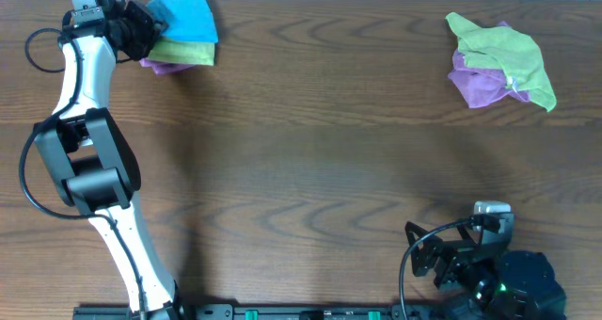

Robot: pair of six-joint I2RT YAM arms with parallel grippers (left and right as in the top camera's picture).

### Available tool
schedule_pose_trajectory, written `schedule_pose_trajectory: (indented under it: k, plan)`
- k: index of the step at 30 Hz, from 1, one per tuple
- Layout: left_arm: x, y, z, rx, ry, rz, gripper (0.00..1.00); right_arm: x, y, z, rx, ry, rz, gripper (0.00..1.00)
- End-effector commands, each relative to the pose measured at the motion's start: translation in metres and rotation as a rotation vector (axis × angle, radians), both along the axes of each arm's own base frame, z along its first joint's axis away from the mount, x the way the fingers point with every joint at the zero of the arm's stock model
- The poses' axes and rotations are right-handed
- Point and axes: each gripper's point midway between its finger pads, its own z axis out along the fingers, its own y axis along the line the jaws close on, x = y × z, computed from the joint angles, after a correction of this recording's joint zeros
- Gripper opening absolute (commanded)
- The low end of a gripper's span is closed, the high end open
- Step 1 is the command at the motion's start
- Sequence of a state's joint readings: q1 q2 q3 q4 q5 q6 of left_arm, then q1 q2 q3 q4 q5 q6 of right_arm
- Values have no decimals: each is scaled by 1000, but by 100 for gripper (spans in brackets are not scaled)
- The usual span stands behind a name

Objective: Fold the cloth
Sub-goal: 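Place the blue square on top of the top-left cloth pile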

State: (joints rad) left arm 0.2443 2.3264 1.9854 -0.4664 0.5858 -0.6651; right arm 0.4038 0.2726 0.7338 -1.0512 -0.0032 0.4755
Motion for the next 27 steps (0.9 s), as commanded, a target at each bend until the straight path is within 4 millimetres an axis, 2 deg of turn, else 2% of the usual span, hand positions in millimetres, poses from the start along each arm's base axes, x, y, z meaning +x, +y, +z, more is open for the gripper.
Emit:
schedule_pose_trajectory:
  k: [1,4,7,13,21,27]
  plan:
    - [2,15,0,93,-9,9,6,1,-3,-2,7,6,-25,99]
    - [-1,23,-4,124,14,30,6,1,-3,-2,7,6,-25,99]
    - [-3,29,-7,150,25,38,11,1,-3,-2,7,6,-25,99]
    - [-10,41,-13,195,55,43,36,1,-3,-2,7,6,-25,99]
    - [-19,60,-16,206,75,59,48,1,-3,-2,7,6,-25,99]
    - [-31,69,-18,212,113,51,64,1,-3,-2,7,6,-25,99]
